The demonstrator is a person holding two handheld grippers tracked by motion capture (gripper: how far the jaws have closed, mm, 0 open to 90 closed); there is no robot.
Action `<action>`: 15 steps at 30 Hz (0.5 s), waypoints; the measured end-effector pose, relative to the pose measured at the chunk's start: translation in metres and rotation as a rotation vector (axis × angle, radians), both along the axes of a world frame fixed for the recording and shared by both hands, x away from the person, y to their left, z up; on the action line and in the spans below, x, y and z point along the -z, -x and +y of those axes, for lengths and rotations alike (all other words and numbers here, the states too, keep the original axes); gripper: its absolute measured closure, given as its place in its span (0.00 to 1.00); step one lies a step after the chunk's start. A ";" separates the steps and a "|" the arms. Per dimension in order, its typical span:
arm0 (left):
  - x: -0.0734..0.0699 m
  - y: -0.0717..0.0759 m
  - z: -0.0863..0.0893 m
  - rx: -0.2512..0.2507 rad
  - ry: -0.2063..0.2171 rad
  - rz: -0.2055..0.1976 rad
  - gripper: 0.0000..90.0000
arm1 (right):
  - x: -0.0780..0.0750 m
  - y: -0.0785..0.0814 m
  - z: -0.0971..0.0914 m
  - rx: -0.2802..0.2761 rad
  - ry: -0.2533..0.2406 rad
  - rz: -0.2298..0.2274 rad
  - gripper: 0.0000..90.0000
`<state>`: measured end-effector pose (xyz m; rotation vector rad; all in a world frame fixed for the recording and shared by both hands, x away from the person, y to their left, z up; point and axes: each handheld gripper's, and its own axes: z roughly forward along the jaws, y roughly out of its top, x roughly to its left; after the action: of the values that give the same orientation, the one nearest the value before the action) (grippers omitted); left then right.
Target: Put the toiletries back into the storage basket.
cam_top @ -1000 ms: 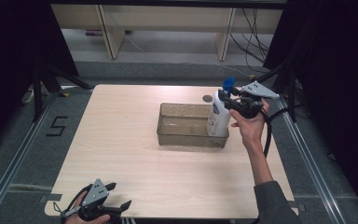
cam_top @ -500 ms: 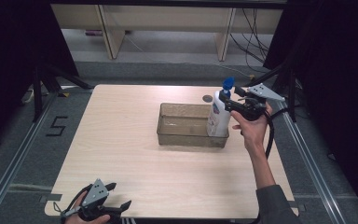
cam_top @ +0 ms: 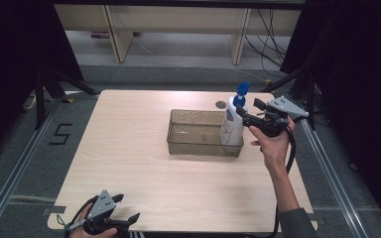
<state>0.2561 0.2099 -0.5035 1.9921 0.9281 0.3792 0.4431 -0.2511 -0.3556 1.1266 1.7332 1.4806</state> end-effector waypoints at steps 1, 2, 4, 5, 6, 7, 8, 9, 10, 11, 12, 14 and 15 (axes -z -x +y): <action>0.000 0.000 0.000 -0.002 0.004 0.001 0.18 | 0.001 0.002 -0.001 -0.004 -0.005 -0.004 0.31; 0.000 0.000 0.000 -0.002 0.004 0.001 0.18 | 0.001 0.002 -0.001 -0.004 -0.005 -0.004 0.31; 0.000 0.000 0.002 0.007 -0.023 0.002 0.18 | 0.002 0.006 -0.005 -0.003 -0.016 -0.011 0.29; 0.000 0.000 0.002 0.007 -0.023 0.002 0.18 | 0.002 0.006 -0.005 -0.003 -0.016 -0.011 0.29; -0.001 0.000 0.003 0.011 -0.029 0.003 0.18 | 0.004 0.009 -0.008 0.003 -0.048 -0.009 0.30; -0.001 0.000 0.002 0.012 -0.028 0.002 0.18 | 0.005 0.010 -0.010 0.005 -0.033 -0.002 0.29; -0.001 0.000 0.002 0.012 -0.028 0.002 0.18 | 0.005 0.010 -0.010 0.005 -0.033 -0.002 0.29; 0.000 0.000 0.001 0.004 -0.001 -0.002 0.18 | 0.006 0.012 -0.013 -0.004 -0.032 0.005 0.29; -0.001 -0.001 0.002 0.007 -0.015 -0.005 0.18 | 0.007 0.012 -0.013 -0.004 -0.038 0.006 0.29; -0.002 -0.001 0.004 0.015 -0.045 -0.006 0.18 | 0.007 0.013 -0.014 -0.006 -0.028 0.012 0.29; -0.001 0.000 0.002 0.008 -0.013 -0.001 0.18 | 0.008 0.014 -0.015 -0.016 -0.038 0.015 0.29; 0.000 0.000 0.001 0.004 -0.001 -0.001 0.18 | 0.009 0.015 -0.015 -0.011 -0.038 0.017 0.29; -0.001 0.000 0.001 0.005 -0.007 -0.002 0.18 | 0.008 0.017 -0.016 -0.011 -0.031 0.015 0.29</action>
<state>0.2564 0.2113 -0.5027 1.9996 0.9214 0.3812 0.4265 -0.2670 -0.3641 1.1488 1.7349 1.5140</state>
